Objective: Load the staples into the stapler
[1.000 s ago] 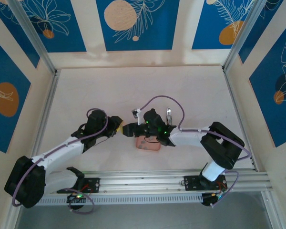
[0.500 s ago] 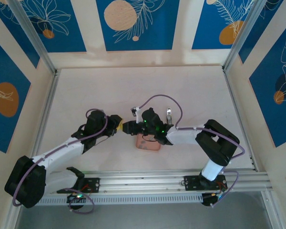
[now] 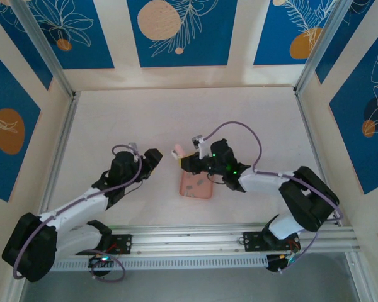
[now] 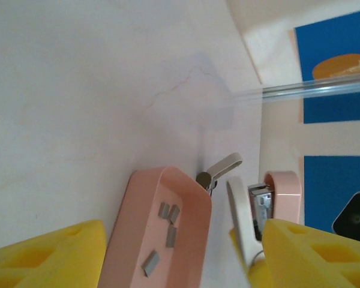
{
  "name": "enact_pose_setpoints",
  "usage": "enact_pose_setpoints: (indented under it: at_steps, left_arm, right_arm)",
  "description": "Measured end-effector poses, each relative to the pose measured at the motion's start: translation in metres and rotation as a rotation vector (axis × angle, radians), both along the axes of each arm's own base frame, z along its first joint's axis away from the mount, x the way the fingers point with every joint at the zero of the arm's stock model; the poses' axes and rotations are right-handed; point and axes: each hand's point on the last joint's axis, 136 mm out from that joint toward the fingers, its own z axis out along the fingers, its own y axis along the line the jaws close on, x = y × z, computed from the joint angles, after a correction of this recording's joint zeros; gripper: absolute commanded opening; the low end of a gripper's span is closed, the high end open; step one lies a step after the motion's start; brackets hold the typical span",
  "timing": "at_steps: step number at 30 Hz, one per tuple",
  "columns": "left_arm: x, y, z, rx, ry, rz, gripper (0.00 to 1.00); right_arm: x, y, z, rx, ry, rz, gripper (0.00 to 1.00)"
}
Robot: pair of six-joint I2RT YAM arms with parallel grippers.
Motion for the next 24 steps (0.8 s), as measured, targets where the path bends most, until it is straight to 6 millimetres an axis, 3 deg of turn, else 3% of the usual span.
enact_pose_setpoints:
  at_steps: [6,12,19,24]
  left_arm:
    - [-0.003,-0.011,0.031,0.079,-0.336,-0.144,0.63]
    - [-0.027,-0.038,0.07,0.15,-0.711,-0.386,0.58]
    - [-0.062,-0.061,0.083,0.276,-1.029,-0.675,0.53]
    - [-0.082,-0.069,0.09,0.325,-1.203,-0.821,0.54]
  right_arm:
    - [-0.012,-0.029,0.022,0.04,-0.153,0.136,0.07]
    - [-0.026,-0.044,0.046,0.077,-0.296,0.302,0.04]
    - [-0.043,-0.054,0.084,0.087,-0.506,0.486,0.0]
    - [-0.062,-0.054,0.091,0.077,-0.61,0.597,0.0]
